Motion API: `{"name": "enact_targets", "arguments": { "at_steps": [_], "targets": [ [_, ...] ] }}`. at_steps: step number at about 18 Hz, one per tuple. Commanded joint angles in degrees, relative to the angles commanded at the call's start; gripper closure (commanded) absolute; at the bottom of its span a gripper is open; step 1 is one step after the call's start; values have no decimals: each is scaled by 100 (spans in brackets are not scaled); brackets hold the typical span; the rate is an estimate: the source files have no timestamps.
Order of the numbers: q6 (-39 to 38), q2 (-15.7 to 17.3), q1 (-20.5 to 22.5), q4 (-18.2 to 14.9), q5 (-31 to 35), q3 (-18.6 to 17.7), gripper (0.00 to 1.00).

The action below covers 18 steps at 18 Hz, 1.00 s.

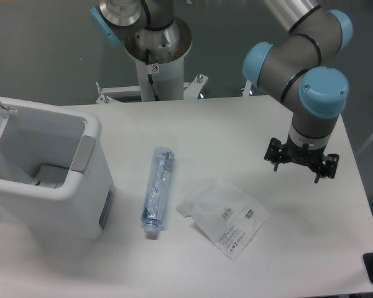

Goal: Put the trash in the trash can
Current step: 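Move the gripper over the white printed plastic packet and lower it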

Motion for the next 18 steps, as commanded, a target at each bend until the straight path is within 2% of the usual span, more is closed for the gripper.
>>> {"name": "enact_targets", "arguments": {
  "at_steps": [6,8,11,12,15,18],
  "targets": [
    [-35,-61,-18,9,9,-35,0],
    [-53,-62,8,17,-9,-175,0],
    [-70,-53,-17,306,-9,-421,0],
    [-79,-88,-35,421,-9,-474,0],
    [-175,-298,-237,439,-9,-475,0],
    [-710,-491,-509,439,-18,-396,0]
  ]
}}
